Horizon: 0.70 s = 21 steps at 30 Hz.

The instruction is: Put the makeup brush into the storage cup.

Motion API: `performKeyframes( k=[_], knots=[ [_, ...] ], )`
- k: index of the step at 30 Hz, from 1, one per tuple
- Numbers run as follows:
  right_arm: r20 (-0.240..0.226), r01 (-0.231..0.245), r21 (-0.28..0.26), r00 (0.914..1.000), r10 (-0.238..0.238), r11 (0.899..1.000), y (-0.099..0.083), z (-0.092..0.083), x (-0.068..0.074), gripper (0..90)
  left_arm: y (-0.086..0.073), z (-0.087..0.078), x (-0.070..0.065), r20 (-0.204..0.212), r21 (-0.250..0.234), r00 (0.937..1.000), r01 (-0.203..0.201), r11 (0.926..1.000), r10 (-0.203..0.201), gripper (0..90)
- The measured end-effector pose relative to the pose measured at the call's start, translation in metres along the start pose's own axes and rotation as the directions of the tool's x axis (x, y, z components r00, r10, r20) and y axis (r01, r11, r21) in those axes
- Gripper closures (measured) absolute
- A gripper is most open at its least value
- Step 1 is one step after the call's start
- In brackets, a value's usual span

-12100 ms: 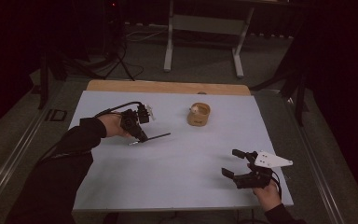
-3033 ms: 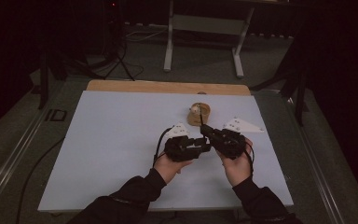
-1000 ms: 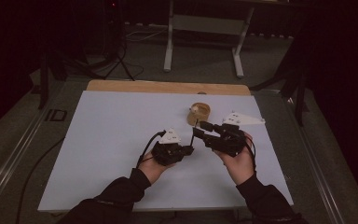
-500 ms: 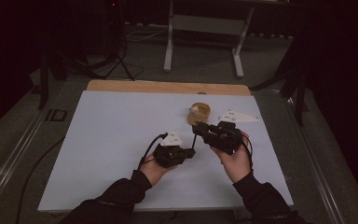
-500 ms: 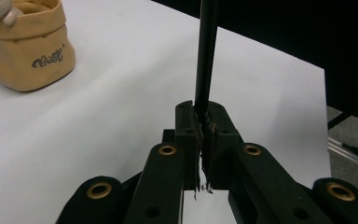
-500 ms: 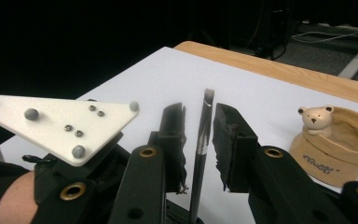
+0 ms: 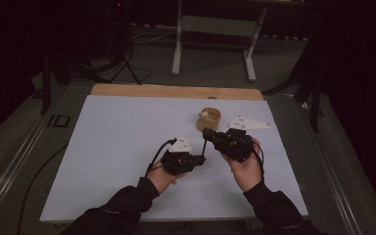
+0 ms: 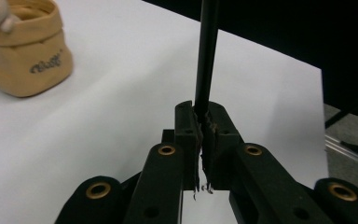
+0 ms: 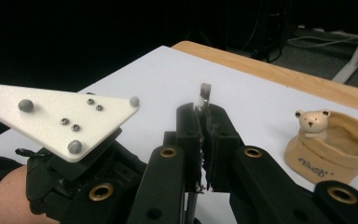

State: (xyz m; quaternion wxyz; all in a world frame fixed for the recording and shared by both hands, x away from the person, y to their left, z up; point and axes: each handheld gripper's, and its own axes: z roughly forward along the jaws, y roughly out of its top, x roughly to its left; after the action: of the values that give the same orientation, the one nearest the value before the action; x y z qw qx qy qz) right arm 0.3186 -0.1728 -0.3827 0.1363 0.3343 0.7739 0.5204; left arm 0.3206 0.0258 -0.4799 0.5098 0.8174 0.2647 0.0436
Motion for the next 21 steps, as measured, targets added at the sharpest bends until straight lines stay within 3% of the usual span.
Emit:
performKeyframes(
  k=[9, 12, 13, 17, 21],
  knots=[
    [0.000, 0.039, -0.019, 0.9992, -0.039, 0.999, 0.006, -0.003, -0.002, 85.9, 0.005, -0.011, 0.004, 0.045, -0.020, 0.9985, 0.032, 0.9993, -0.031, 63.7],
    [0.006, 0.042, -0.023, 0.9991, -0.042, 0.999, 0.006, -0.004, -0.003, 85.9, 0.007, -0.017, 0.004, 0.052, -0.010, 0.9984, 0.023, 0.9997, -0.022, 57.1],
    [0.008, 0.043, -0.025, 0.9991, -0.043, 0.999, 0.007, -0.005, -0.004, 85.9, 0.008, -0.018, 0.003, 0.030, -0.003, 0.9994, 0.015, 0.9999, -0.015, 51.4],
    [0.010, 0.046, -0.034, 0.9989, -0.045, 0.998, 0.009, -0.008, -0.005, 85.9, 0.010, -0.027, 0.002, 0.001, -0.015, 0.9999, -0.015, 0.9998, 0.016, 43.9],
    [0.014, 0.053, -0.039, 0.9985, -0.052, 0.998, 0.012, -0.010, -0.007, 85.9, 0.009, -0.034, 0.006, -0.008, -0.019, 0.9999, -0.009, 0.9998, 0.008, 33.5]
  ],
)
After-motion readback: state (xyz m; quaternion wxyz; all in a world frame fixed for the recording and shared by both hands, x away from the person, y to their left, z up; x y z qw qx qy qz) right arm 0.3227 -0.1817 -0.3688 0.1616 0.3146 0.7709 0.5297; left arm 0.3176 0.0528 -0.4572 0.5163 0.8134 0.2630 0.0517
